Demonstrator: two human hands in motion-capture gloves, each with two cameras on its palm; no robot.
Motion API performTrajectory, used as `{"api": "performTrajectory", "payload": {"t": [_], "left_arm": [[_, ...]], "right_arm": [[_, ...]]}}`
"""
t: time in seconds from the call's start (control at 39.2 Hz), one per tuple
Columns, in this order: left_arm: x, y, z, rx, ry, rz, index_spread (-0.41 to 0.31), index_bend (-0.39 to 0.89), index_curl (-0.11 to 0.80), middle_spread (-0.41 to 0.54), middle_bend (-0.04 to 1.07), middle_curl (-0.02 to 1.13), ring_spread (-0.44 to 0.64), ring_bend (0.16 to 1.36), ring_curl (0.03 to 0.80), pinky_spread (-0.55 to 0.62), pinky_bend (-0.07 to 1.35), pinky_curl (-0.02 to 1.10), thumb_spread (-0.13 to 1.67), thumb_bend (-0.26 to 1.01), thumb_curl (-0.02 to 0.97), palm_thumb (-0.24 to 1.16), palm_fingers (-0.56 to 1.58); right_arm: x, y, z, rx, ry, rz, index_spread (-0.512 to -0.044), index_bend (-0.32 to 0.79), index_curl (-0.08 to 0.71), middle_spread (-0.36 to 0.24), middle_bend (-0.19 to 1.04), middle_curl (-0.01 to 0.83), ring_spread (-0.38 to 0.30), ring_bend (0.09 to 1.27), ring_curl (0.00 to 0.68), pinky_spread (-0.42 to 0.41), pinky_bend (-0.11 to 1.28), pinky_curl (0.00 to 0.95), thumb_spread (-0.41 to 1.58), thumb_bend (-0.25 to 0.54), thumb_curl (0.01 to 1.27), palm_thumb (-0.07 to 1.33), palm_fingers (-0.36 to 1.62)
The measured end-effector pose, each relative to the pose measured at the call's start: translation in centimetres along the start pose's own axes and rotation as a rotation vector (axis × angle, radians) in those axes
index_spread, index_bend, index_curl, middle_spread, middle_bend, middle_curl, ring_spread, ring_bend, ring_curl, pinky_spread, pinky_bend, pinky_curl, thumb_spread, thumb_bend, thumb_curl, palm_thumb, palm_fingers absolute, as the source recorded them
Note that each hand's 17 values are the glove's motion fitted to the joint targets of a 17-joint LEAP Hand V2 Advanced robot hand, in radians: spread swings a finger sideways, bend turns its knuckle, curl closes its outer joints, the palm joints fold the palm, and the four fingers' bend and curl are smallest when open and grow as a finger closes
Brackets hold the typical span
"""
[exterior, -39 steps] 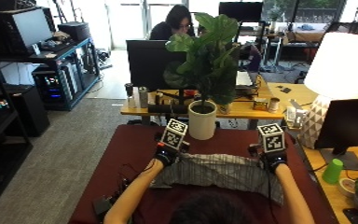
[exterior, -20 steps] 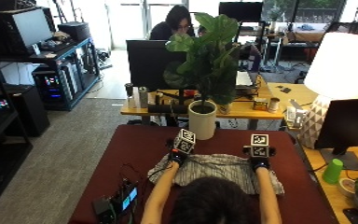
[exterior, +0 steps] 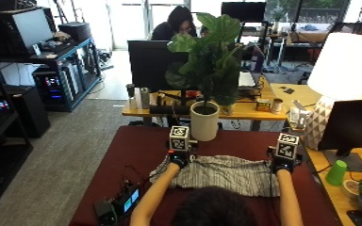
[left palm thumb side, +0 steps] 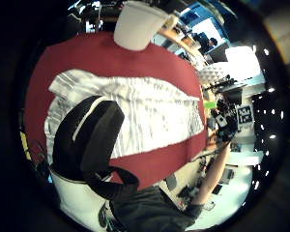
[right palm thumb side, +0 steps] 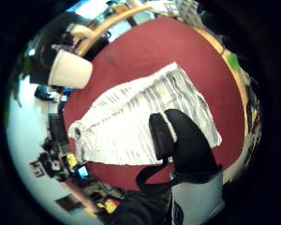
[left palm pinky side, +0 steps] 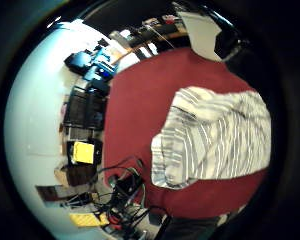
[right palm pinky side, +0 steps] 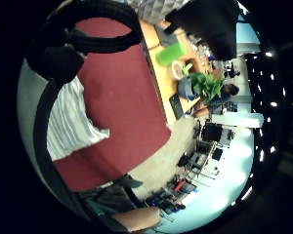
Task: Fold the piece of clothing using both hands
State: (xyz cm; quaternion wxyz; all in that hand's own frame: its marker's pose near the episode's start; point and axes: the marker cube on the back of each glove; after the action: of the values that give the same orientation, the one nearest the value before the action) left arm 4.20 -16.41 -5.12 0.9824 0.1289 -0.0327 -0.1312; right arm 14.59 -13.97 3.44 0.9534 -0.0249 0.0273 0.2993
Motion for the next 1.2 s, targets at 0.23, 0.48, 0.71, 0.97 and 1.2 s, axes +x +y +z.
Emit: {"api": "performTrajectory", "payload": {"t": [0.23, 0.48, 0.71, 0.97, 1.2], "left_arm": [[1.2, 7.9, 4.2, -0.182, 0.017, 0.017, -0.119, 0.2, 0.398, -0.008, 0.1, 0.33, -0.01, 0.5, 0.403, 0.04, 0.36, 0.41, 1.15, -0.04, 0.333, 0.15, 0.35], [0.0, 8.3, 10.8, -0.334, -0.011, -0.044, -0.079, 0.15, 0.378, 0.093, 0.11, 0.27, 0.18, 0.52, 0.383, 0.26, 0.4, 0.39, 1.14, -0.03, 0.286, 0.06, 0.13], [0.3, 9.5, 10.8, -0.514, 0.017, -0.051, -0.067, 0.17, 0.367, 0.129, 0.13, 0.23, 0.25, 0.55, 0.363, 0.32, 0.45, 0.38, 1.13, -0.02, 0.269, 0.05, 0.09], [-0.4, 8.0, 9.9, -0.343, 0.03, -0.009, -0.068, 0.18, 0.37, 0.133, 0.15, 0.22, 0.23, 0.58, 0.346, 0.29, 0.47, 0.37, 1.14, -0.01, 0.26, 0.07, 0.19], [-1.6, 8.8, 8.6, -0.527, 0.088, -0.076, -0.07, 0.18, 0.376, 0.125, 0.14, 0.22, 0.2, 0.59, 0.346, 0.24, 0.47, 0.38, 1.18, -0.01, 0.252, 0.1, 0.21]], "right_arm": [[1.6, 6.0, 5.3, -0.57, -0.056, 0.028, -0.292, 0.02, 0.171, -0.031, 0.17, 0.42, 0.005, 0.48, 0.398, 0.15, 0.7, 0.418, 1.16, -0.054, 0.39, 0.49, 0.4], [0.5, 10.8, 6.4, -0.444, -0.038, 0.123, -0.263, 0.05, 0.123, 0.04, 0.19, 0.385, 0.112, 0.49, 0.373, 0.232, 0.83, 0.416, 1.15, -0.033, 0.33, 0.4, 0.27], [-1.1, 10.4, 6.5, -0.28, -0.093, 0.153, -0.223, -0.03, 0.05, -0.043, 0.32, 0.421, -0.071, 0.71, 0.4, -0.06, 0.91, 0.402, 1.15, 0.028, 0.34, 0.56, 0.73], [-2.3, 9.4, 6.1, -0.171, -0.114, 0.135, -0.229, 0.17, 0.121, -0.124, 0.35, 0.453, -0.183, 0.8, 0.452, -0.207, 0.87, 0.424, 1.09, 0.105, 0.38, 0.83, 1.2], [-4.2, 9.4, 3.3, -0.223, -0.167, -0.018, -0.237, 0.21, 0.239, -0.161, 0.43, 0.493, -0.21, 0.77, 0.474, -0.235, 0.81, 0.445, 0.99, 0.106, 0.43, 0.97, 1.32]]}}
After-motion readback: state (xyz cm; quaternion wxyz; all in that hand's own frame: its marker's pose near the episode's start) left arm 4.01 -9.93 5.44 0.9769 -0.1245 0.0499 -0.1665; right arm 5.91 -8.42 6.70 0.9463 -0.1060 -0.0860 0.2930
